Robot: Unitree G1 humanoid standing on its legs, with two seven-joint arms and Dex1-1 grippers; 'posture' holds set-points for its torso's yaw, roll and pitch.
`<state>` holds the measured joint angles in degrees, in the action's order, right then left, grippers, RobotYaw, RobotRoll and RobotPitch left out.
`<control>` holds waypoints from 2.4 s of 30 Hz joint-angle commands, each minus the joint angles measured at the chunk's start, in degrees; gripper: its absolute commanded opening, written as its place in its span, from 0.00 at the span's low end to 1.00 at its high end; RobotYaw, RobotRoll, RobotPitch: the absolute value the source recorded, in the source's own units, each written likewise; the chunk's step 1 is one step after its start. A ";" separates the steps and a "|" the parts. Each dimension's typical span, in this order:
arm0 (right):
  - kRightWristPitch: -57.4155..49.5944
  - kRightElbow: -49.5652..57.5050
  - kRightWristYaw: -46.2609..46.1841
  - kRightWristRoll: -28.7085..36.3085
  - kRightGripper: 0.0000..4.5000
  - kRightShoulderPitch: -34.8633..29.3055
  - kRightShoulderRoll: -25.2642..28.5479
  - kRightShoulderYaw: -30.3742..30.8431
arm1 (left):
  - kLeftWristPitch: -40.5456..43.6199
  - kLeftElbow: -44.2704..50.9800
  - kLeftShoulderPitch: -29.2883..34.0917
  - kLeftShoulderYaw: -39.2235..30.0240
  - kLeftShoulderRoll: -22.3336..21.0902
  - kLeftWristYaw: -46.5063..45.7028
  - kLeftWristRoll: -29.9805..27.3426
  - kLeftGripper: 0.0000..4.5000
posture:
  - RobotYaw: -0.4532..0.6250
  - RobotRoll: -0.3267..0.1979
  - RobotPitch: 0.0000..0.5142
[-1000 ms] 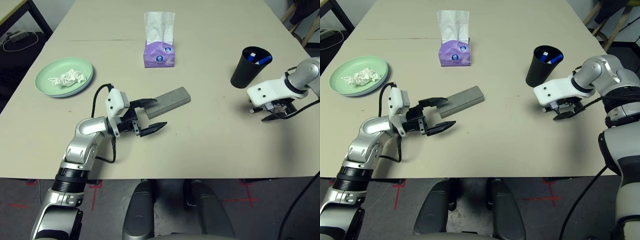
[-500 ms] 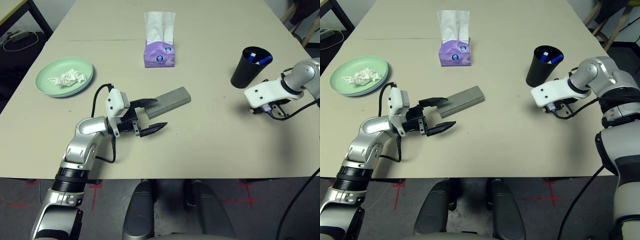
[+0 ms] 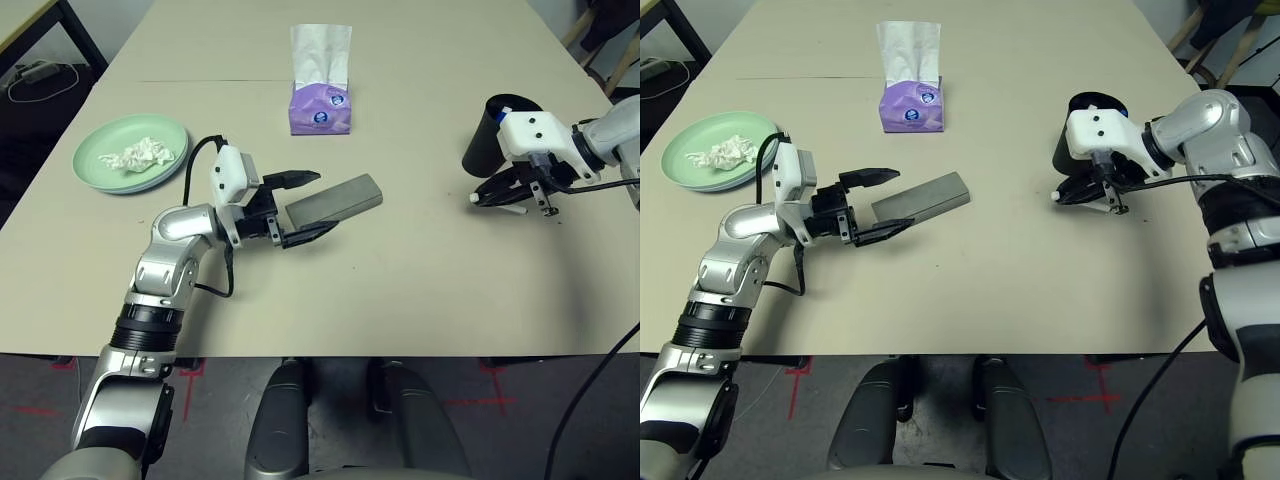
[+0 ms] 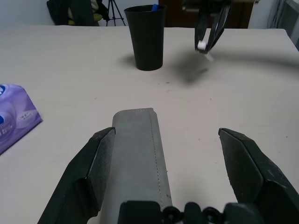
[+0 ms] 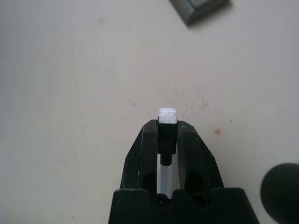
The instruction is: Organize and tidy the items on the table.
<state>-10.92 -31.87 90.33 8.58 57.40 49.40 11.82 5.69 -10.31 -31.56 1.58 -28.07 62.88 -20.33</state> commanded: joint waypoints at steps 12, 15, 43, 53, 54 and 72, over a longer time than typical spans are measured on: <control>-14.00 10.76 -33.67 16.79 0.09 -3.39 -11.79 -28.30 | -4.80 -9.21 -5.76 0.61 3.12 -4.47 4.12 1.00 | 0.43 0.62 0.28; -13.89 10.28 -39.79 19.74 0.09 -2.88 -14.68 -32.72 | -5.11 -9.97 -6.12 0.73 3.07 -3.94 4.31 1.00 | 0.43 0.62 0.27; -5.38 6.91 -66.21 11.99 0.42 -7.02 -22.40 -29.74 | -4.10 -8.47 -5.04 0.11 2.13 -5.06 5.06 1.00 | 0.45 0.62 0.28; -3.45 9.85 -65.01 11.43 0.99 -9.46 -22.78 -29.01 | -2.96 -5.66 -4.08 -0.63 2.13 -7.43 4.47 1.00 | 0.47 0.62 0.27; -1.01 11.70 -62.36 11.89 0.99 -11.09 -23.25 -28.35 | -2.73 -4.73 -3.89 -0.97 2.25 -7.74 4.01 1.00 | 0.47 0.62 0.27; 10.93 23.65 -77.49 4.83 0.99 -34.22 -34.92 -28.08 | -6.76 -2.77 2.60 -19.81 6.15 -51.10 12.30 1.00 | 0.46 0.62 0.27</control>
<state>-1.19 -6.58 15.92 15.16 22.94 14.95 -15.64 -1.10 -11.60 -29.68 -16.61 -21.57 15.28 -9.21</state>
